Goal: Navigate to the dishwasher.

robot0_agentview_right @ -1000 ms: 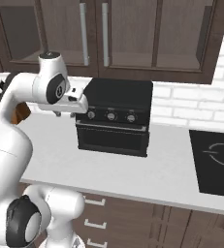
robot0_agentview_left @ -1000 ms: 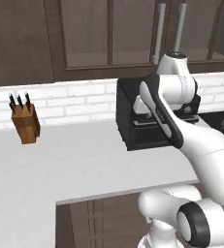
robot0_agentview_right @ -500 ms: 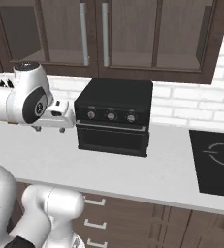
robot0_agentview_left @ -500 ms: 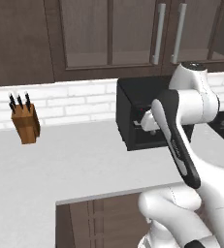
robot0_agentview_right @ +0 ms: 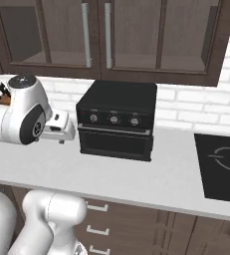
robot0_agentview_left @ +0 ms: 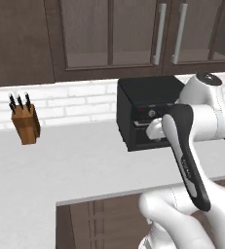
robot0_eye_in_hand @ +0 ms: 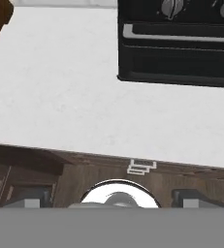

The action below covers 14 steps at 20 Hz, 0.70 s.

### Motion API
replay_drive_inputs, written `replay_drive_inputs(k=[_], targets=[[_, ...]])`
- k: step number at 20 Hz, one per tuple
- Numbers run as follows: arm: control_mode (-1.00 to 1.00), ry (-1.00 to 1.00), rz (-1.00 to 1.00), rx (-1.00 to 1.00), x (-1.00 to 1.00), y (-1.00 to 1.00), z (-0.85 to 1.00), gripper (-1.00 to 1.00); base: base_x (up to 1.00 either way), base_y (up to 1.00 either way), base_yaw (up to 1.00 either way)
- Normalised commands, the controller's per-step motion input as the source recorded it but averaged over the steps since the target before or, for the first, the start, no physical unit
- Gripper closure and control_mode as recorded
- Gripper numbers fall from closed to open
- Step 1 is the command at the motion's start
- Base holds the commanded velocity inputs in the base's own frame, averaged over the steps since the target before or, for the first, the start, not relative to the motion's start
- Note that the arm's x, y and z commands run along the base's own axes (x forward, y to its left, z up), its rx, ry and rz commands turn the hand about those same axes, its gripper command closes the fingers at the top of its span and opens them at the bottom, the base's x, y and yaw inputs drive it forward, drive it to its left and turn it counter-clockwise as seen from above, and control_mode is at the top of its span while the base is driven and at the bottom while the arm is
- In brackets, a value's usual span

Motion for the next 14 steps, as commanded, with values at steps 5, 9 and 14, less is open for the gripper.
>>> replay_drive_inputs(k=[5,9,14], targets=[[1.0,0.0,0.0,0.0,0.0,0.0,0.0,-1.0,-0.21,-0.86,-0.16],[1.0,0.0,0.0,0.0,0.0,0.0,0.0,-1.0,-0.02,-0.58,-0.8],[1.0,0.0,0.0,0.0,0.0,0.0,0.0,-1.0,0.0,0.0,-1.0]])
